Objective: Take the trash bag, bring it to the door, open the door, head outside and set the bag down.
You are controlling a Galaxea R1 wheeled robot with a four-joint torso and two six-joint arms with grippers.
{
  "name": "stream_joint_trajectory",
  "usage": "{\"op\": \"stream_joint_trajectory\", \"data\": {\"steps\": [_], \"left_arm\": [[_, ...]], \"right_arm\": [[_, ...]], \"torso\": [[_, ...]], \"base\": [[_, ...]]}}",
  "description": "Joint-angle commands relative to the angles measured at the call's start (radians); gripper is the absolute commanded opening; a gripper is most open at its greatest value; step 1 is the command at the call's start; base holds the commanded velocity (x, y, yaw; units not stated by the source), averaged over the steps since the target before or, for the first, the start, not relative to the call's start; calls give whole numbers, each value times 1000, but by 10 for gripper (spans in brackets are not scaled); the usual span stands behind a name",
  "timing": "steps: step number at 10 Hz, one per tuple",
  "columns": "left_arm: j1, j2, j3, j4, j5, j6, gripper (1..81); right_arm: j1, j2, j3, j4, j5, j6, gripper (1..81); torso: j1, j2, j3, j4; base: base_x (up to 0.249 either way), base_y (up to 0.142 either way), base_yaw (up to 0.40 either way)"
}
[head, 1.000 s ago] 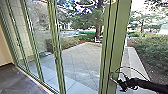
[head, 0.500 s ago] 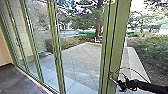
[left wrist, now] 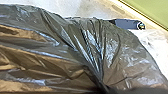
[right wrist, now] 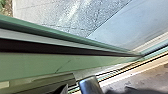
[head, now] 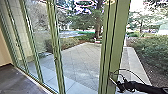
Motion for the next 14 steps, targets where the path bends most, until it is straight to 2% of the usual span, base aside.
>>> {"op": "stream_joint_trajectory", "data": {"steps": [1, 6, 7, 8, 10, 11, 12, 14], "left_arm": [[-59, -3, 3, -9, 58, -2, 10], [-57, -1, 3, -9, 58, -2, 10], [-57, -3, 3, -9, 56, -2, 10], [-57, -3, 3, -9, 58, -2, 10], [-54, -1, 2, -9, 56, -2, 10], [-51, -3, 2, -9, 56, -2, 10], [-51, -3, 3, -9, 56, -2, 10], [-50, -4, 3, -9, 56, -2, 10]], "right_arm": [[-36, 145, 75, -33, -217, -65, 811], [-29, 149, 76, -31, -226, -64, 811], [-29, 147, 73, -33, -224, -65, 811], [-29, 142, 73, -31, -223, -65, 811], [-27, 136, 75, -31, -215, -65, 811], [-23, 135, 73, -30, -213, -65, 811], [-15, 129, 73, -30, -210, -65, 811], [17, 106, 68, -22, -210, -65, 811]], "torso": [[0, 0, 0, 0], [0, 0, 1, 0], [0, 0, -33, 0], [0, 0, -38, -1], [0, -1, -91, -1], [0, -2, -48, -1], [0, -2, -73, -2], [0, -3, -94, -3]], "base": [[0, 0, 0], [0, 0, 0], [0, 0, 0], [0, 0, 0], [0, 0, 0], [0, 0, 0], [0, 0, 0], [0, 0, 0]]}}
